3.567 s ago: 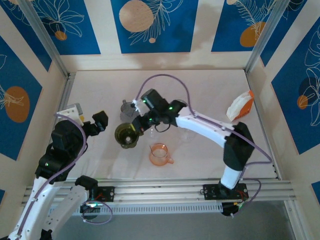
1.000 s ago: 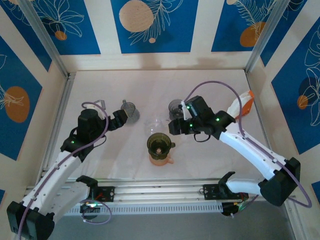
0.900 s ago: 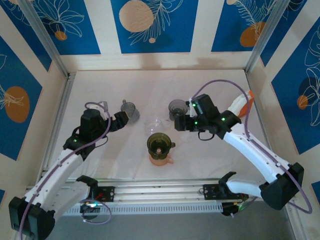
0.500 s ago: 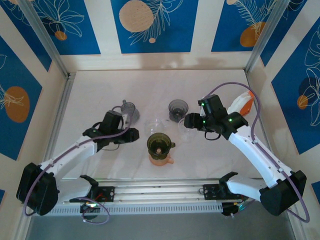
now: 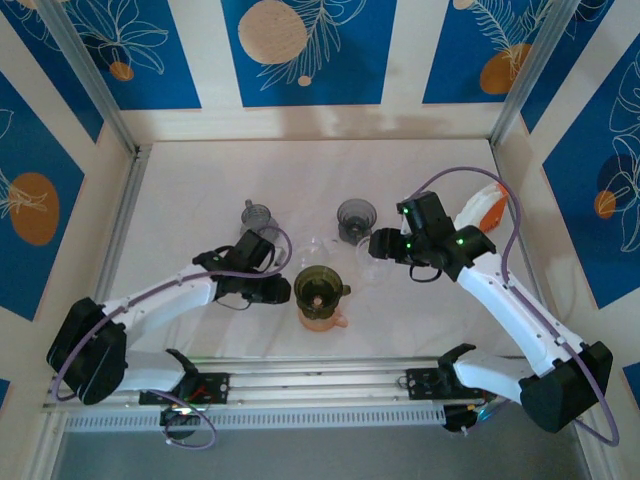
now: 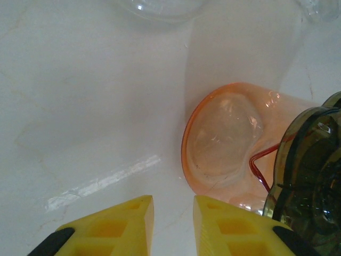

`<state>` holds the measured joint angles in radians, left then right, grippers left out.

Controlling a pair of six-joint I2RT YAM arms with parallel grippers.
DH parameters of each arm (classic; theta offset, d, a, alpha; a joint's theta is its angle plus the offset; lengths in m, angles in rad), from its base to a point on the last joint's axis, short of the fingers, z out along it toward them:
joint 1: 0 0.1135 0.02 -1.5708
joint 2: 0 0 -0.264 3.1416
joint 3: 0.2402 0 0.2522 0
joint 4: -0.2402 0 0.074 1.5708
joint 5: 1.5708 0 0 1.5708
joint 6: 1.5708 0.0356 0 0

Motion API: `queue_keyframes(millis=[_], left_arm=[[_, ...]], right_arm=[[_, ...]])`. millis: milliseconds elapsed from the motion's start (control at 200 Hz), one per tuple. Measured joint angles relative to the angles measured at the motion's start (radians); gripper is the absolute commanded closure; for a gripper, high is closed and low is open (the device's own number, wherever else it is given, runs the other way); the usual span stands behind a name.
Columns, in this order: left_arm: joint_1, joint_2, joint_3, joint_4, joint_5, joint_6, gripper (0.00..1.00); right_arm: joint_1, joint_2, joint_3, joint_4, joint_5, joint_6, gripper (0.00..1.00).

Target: Place the coffee filter in the dripper

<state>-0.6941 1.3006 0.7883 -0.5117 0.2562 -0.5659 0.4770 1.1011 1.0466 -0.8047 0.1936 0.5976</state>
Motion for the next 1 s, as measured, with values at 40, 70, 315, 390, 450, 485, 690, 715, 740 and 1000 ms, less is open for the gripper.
queue_keyframes(millis=[40, 70, 315, 390, 450, 485, 690, 715, 740, 1000], left_arm=[[-0.001, 0.002, 0.000, 0.005, 0.006, -0.001, 0.74], [-0.002, 0.003, 0.000, 0.010, 0.013, -0.003, 0.74], [-0.009, 0.034, -0.004, 0.084, 0.086, -0.031, 0.75], [-0.010, 0.038, -0.010, 0.095, 0.100, -0.034, 0.75], [-0.010, 0.038, -0.015, 0.101, 0.105, -0.037, 0.75], [-0.010, 0.038, -0.016, 0.103, 0.107, -0.038, 0.75], [-0.009, 0.038, -0.017, 0.075, 0.075, -0.042, 0.56], [-0.008, 0.038, -0.017, 0.066, 0.066, -0.037, 0.53], [-0.008, 0.037, -0.017, 0.056, 0.055, -0.041, 0.50], [0.030, -0.060, -0.016, -0.023, -0.081, -0.056, 0.23]], right_arm=[[-0.001, -0.004, -0.001, 0.000, 0.002, 0.000, 0.33], [-0.001, -0.006, -0.002, 0.000, 0.002, 0.000, 0.33], [-0.003, -0.013, -0.002, 0.000, 0.002, 0.001, 0.33], [-0.003, -0.013, -0.002, 0.000, 0.002, 0.004, 0.33], [-0.004, -0.013, -0.002, 0.000, 0.002, 0.007, 0.33], [-0.004, -0.013, -0.002, 0.000, 0.002, 0.008, 0.33], [-0.004, -0.013, -0.008, -0.001, 0.002, 0.008, 0.33], [-0.004, -0.013, -0.008, 0.000, 0.002, 0.008, 0.33], [-0.005, -0.013, -0.009, 0.000, 0.002, 0.008, 0.33], [-0.010, -0.026, -0.009, -0.004, 0.014, 0.008, 0.33]])
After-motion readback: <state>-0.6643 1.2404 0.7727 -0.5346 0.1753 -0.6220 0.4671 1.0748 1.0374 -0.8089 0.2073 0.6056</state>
